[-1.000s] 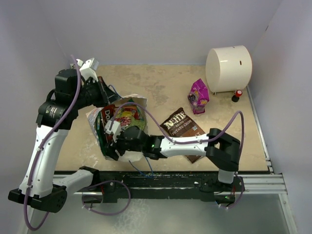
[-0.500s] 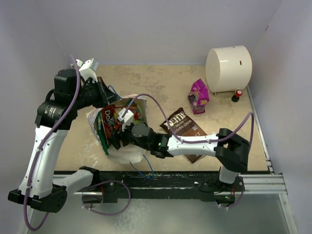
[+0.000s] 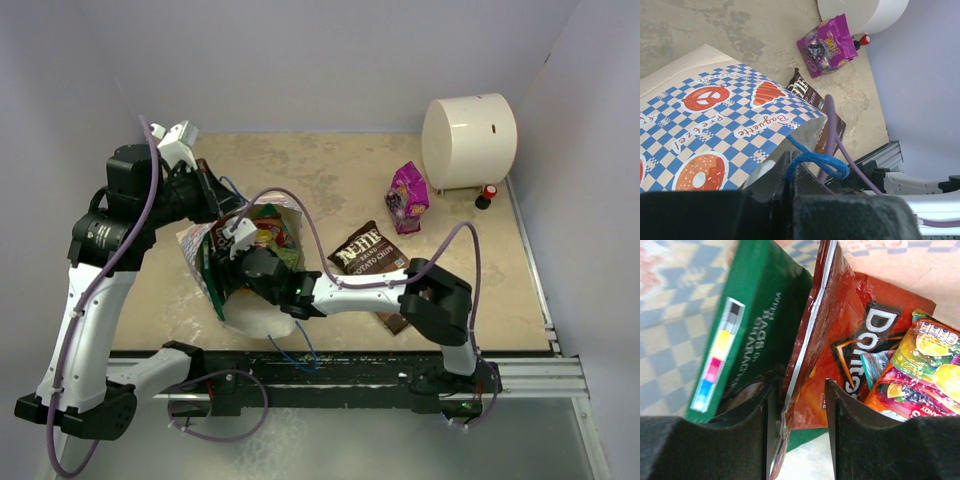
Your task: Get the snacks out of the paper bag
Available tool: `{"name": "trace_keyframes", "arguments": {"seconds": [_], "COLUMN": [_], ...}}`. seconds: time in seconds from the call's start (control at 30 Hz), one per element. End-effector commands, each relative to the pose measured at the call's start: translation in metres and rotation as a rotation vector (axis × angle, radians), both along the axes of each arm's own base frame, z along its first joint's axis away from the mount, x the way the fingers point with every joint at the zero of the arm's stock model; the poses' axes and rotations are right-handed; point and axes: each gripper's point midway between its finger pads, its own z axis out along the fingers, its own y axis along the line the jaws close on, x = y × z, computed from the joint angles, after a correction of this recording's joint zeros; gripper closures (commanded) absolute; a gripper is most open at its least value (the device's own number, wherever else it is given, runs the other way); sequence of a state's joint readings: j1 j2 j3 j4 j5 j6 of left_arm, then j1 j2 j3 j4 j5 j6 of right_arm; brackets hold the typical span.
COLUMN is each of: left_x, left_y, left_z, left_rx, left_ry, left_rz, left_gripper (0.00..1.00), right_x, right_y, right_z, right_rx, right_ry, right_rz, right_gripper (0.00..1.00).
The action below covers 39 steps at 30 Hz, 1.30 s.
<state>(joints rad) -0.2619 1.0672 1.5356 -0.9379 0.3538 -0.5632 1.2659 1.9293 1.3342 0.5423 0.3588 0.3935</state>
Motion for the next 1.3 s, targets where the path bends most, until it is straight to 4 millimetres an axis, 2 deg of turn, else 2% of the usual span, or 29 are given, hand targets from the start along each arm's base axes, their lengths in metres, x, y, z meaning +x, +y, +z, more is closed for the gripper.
{"name": "trace_keyframes", "arguments": {"seconds": [0.0,0.17,0.2,0.27,0.37,0.43,0.47,0.6,0.77,0.9,1.07,1.17,1.27], "left_x": [-0.007,-0.008,-0.007,-0.004,0.002,0.005,0.007,0.018,0.026,0.028,0.033,0.036,0.039], "left_y": [-0.003,-0.003,-0.003,0.000,0.015,0.025,0.029,0.042,0.055,0.074,0.085,0.086,0.084], "left_z": [0.021,0.021,0.021,0.020,0.012,0.010,0.009,0.019,0.034,0.044,0.054,0.056,0.053], "left_rx": [-0.049,-0.060,-0.059,-0.053,-0.007,0.023,0.038,0.081,0.131,0.194,0.245,0.253,0.262], "left_ry": [-0.057,-0.060,-0.061,-0.055,-0.017,0.009,0.014,-0.030,-0.107,-0.165,-0.220,-0.239,-0.237], "left_rz": [-0.016,-0.007,-0.002,0.023,0.121,0.180,0.207,0.271,0.318,0.392,0.431,0.429,0.420], "left_gripper": [1.00,1.00,1.00,1.00,1.00,1.00,1.00,1.00,1.00,1.00,1.00,1.00,1.00], "right_x": [0.018,0.034,0.036,0.035,0.029,0.024,0.018,0.010,0.011,0.012,0.006,-0.003,-0.015], "right_y": [0.008,0.014,0.016,0.018,0.011,0.003,0.000,-0.012,-0.021,-0.036,-0.070,-0.100,-0.130], "right_z": [0.034,0.006,0.004,0.006,0.030,0.048,0.055,0.092,0.125,0.167,0.217,0.236,0.265], "right_rx": [0.078,0.030,0.026,0.030,0.075,0.118,0.131,0.186,0.208,0.260,0.298,0.293,0.307], "right_ry": [-0.042,-0.018,-0.010,-0.005,0.003,0.019,0.043,0.056,0.065,0.079,0.091,0.110,0.070], "right_rz": [-0.085,-0.181,-0.191,-0.187,-0.173,-0.161,-0.141,-0.121,-0.137,-0.156,-0.173,-0.187,-0.161], "right_gripper": [0.56,0.54,0.55,0.63,0.87,0.98,1.00,1.00,1.00,1.00,1.00,1.00,1.00]}}
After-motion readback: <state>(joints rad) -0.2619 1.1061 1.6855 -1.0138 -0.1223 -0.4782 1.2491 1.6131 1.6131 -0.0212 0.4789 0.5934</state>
